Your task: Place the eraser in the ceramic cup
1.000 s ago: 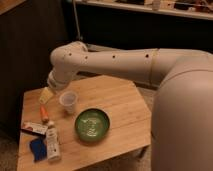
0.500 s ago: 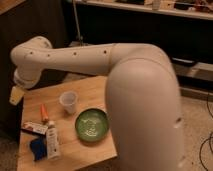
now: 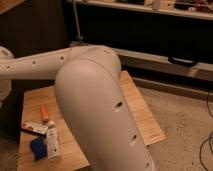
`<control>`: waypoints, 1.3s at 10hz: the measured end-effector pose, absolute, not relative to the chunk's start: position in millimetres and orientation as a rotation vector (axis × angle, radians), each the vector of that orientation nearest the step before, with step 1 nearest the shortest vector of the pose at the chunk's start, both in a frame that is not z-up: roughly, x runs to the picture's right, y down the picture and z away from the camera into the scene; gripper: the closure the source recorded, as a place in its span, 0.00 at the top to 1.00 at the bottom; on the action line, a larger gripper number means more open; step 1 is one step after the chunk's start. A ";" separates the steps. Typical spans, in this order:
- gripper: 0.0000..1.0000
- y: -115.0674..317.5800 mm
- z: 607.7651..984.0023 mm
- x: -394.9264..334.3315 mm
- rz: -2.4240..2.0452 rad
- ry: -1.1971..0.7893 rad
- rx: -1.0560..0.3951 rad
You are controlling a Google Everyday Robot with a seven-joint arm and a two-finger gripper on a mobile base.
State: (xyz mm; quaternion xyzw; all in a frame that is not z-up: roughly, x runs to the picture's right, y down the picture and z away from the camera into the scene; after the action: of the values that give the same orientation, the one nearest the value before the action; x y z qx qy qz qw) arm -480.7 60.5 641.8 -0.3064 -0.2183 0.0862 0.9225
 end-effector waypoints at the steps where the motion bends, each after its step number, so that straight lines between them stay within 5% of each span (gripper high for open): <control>1: 0.80 76.3 653.2 -481.5 0.155 -0.421 -0.644; 5: 0.80 120.5 706.4 -469.0 0.154 -0.300 -0.713; 13: 0.80 183.4 753.6 -465.3 0.249 -0.112 -0.801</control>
State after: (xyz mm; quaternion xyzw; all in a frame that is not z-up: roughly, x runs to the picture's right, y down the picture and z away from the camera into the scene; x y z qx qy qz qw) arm -465.3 183.4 753.6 -0.3886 -0.0544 0.1209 0.9118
